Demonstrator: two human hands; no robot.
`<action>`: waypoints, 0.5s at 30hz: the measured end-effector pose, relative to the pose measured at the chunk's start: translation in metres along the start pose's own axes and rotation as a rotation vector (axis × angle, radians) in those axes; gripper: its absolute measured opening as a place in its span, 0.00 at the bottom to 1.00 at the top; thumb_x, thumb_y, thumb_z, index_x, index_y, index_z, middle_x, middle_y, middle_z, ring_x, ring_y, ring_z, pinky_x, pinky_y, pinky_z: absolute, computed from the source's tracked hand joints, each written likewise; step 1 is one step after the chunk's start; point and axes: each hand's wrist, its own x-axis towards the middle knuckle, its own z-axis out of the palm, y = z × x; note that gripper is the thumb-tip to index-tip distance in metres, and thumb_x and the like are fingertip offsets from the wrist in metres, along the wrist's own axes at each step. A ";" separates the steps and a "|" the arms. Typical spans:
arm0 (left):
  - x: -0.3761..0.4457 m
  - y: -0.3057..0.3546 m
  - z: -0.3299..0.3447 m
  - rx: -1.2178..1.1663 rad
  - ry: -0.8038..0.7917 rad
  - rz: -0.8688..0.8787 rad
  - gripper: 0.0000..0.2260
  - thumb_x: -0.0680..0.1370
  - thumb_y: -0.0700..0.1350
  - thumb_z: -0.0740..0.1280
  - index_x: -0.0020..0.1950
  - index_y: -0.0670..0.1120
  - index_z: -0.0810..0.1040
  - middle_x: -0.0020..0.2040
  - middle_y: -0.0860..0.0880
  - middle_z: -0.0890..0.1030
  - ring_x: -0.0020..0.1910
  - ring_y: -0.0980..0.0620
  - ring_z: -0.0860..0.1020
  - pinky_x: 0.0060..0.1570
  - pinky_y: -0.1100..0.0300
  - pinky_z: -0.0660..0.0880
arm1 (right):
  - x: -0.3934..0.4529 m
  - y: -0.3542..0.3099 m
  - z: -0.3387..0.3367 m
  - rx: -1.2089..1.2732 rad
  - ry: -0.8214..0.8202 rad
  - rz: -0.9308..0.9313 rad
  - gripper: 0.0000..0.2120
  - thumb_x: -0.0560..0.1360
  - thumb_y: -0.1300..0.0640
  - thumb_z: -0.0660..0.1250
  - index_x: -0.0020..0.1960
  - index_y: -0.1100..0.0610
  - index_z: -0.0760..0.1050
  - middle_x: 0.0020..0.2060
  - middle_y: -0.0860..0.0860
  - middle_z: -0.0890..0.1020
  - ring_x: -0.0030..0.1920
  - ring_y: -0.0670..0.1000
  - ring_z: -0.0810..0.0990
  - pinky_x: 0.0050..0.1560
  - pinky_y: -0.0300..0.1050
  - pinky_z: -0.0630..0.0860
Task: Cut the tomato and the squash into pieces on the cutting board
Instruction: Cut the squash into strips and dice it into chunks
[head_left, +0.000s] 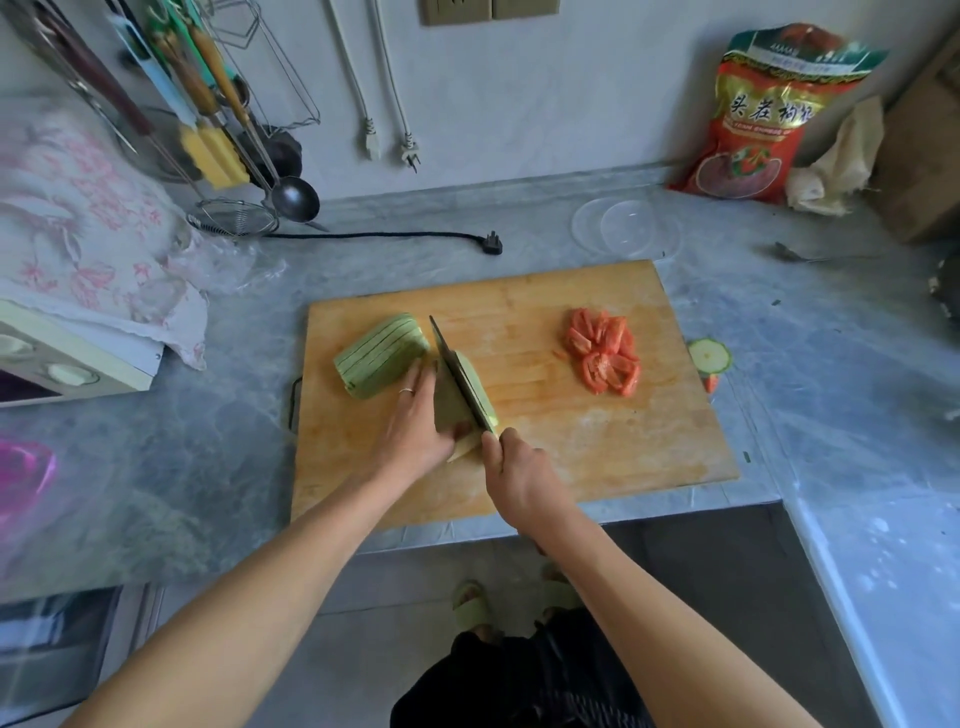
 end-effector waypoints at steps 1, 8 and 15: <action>-0.003 -0.001 -0.003 0.107 0.057 0.060 0.44 0.72 0.47 0.75 0.81 0.48 0.52 0.81 0.48 0.48 0.79 0.45 0.53 0.70 0.50 0.66 | -0.001 0.000 0.000 -0.006 -0.009 0.000 0.19 0.84 0.43 0.47 0.47 0.57 0.64 0.37 0.56 0.74 0.32 0.54 0.70 0.35 0.48 0.64; 0.027 0.033 -0.047 0.885 -0.103 0.752 0.21 0.73 0.36 0.68 0.63 0.51 0.80 0.62 0.50 0.80 0.71 0.48 0.68 0.77 0.44 0.41 | -0.003 -0.005 -0.007 -0.010 -0.018 0.000 0.18 0.84 0.44 0.48 0.49 0.58 0.64 0.40 0.58 0.74 0.30 0.50 0.69 0.27 0.45 0.61; 0.038 0.079 -0.043 1.168 -0.433 0.648 0.11 0.73 0.34 0.63 0.46 0.47 0.82 0.41 0.51 0.80 0.56 0.48 0.77 0.78 0.47 0.50 | -0.006 -0.009 -0.009 0.000 -0.011 0.049 0.18 0.84 0.45 0.49 0.48 0.58 0.65 0.40 0.57 0.74 0.30 0.52 0.69 0.35 0.49 0.70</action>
